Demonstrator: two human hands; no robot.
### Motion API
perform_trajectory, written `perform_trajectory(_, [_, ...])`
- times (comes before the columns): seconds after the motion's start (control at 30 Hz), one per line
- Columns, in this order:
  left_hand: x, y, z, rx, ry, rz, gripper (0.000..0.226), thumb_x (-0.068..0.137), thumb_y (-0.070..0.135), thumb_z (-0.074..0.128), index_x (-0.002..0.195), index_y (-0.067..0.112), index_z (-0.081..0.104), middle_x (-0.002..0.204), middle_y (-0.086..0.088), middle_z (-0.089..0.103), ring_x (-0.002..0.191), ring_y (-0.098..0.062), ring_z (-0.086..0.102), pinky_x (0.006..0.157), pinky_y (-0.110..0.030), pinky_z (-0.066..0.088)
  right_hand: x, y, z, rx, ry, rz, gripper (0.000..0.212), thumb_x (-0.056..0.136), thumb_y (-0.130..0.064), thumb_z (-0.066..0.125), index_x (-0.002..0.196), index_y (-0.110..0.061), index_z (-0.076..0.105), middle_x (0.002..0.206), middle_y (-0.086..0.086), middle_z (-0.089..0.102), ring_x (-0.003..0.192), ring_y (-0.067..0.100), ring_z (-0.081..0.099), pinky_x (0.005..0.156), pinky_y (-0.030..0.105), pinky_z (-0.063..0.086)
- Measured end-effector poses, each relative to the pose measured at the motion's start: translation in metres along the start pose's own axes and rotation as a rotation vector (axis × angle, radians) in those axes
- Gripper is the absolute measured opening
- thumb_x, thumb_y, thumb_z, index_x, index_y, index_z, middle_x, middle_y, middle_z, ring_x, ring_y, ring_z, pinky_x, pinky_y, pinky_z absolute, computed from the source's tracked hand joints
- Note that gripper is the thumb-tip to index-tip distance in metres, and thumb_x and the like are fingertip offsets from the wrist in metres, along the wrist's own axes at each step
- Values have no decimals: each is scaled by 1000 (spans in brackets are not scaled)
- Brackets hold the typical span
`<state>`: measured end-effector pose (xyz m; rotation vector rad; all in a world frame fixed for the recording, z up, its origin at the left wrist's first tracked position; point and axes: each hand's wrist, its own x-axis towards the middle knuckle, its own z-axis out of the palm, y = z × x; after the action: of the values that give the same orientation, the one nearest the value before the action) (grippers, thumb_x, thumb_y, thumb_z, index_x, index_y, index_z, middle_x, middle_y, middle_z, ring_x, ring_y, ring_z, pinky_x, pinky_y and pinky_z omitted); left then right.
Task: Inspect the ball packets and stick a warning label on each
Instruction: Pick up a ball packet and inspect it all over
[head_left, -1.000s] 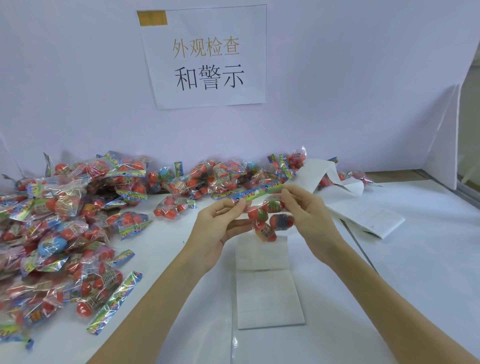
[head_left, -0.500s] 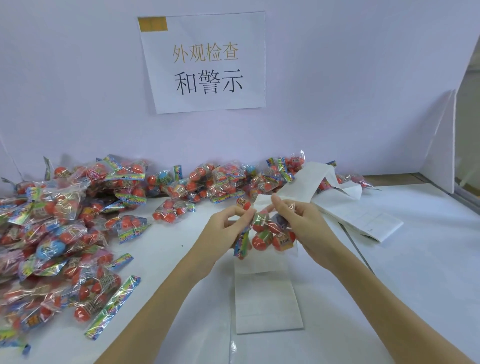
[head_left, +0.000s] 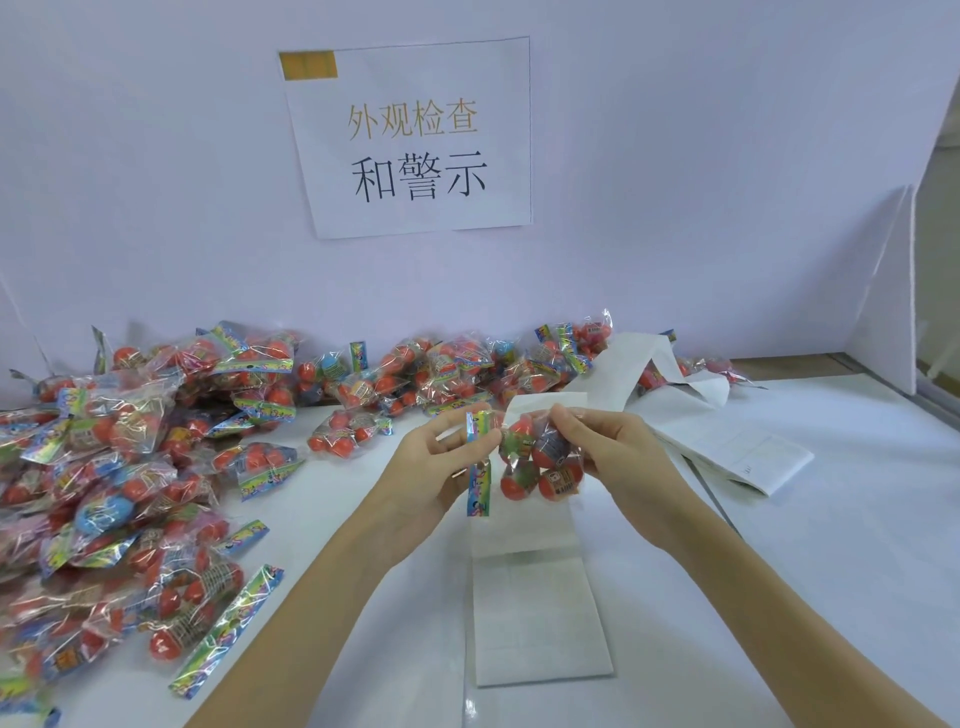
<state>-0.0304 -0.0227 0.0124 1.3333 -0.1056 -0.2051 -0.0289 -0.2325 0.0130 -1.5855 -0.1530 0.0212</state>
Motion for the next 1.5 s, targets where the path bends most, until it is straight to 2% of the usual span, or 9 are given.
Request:
perform_trajectory(0.2, [2, -3, 0, 7, 116, 70, 19, 83, 31, 75, 86, 12, 78, 94, -5, 72, 84, -15, 66, 83, -32, 54, 1, -4, -5, 31, -51, -35, 31, 100, -44, 57, 106, -29, 84, 110, 1, 80, 106, 26, 71, 97, 33, 57])
perform_trajectory(0.37, [4, -6, 2, -108, 215, 78, 17, 96, 20, 68, 102, 4, 69, 95, -10, 75, 76, -20, 69, 65, -29, 56, 2, -3, -3, 96, -76, -56, 37, 98, -46, 58, 112, -20, 81, 102, 7, 80, 96, 24, 75, 94, 33, 60])
perform_trajectory(0.53, [6, -6, 1, -105, 234, 97, 17, 100, 11, 64, 104, -3, 73, 95, -10, 76, 82, -19, 72, 71, -26, 60, 2, -3, -4, 63, -47, 2, 31, 98, -38, 67, 117, -14, 68, 93, 8, 80, 86, 25, 77, 76, 30, 61])
perform_trajectory(0.63, [3, -4, 4, -47, 130, 103, 28, 99, 27, 65, 115, 5, 71, 107, -12, 76, 88, -21, 71, 75, -33, 59, 0, -4, -3, -18, -16, -42, 13, 103, -31, 64, 97, -23, 73, 78, -5, 74, 68, 13, 64, 62, 22, 52])
perform_trajectory(0.73, [-1, -6, 9, 164, 41, 148, 35, 97, 39, 64, 114, 12, 76, 111, -11, 75, 87, -19, 68, 77, -30, 57, -3, -6, 1, -111, -58, -66, 22, 88, -53, 71, 90, -32, 79, 77, -3, 74, 61, 8, 55, 55, 18, 45])
perform_trajectory(0.83, [-2, -8, 14, 144, 120, 138, 27, 90, 34, 70, 102, 12, 82, 106, -16, 76, 84, -19, 68, 73, -24, 58, -5, -8, 2, -134, -57, -54, 37, 79, -65, 68, 89, -32, 81, 72, -6, 73, 56, 3, 56, 55, 17, 46])
perform_trajectory(0.97, [-1, -8, 11, 109, 220, 137, 14, 94, 23, 72, 96, 15, 84, 103, -11, 78, 85, -17, 71, 72, -24, 58, -4, -9, -1, -110, -38, -71, 29, 98, -44, 63, 88, -27, 84, 79, 0, 78, 61, 3, 63, 55, 17, 47])
perform_trajectory(1.27, [-2, -8, 16, -108, 247, 69, 19, 84, 30, 77, 98, 19, 85, 105, -5, 80, 80, -10, 74, 65, -18, 56, -6, -8, 4, -156, 37, -158, 36, 105, -38, 53, 85, -29, 81, 72, -6, 76, 51, 0, 61, 50, 9, 41])
perform_trajectory(1.5, [-1, -6, 11, -14, 327, 176, 32, 83, 34, 74, 107, 14, 81, 106, -7, 80, 94, -22, 74, 86, -30, 58, -5, -5, 0, -161, -120, -103, 17, 98, -38, 68, 97, -31, 83, 85, -4, 79, 66, -1, 62, 60, 12, 47])
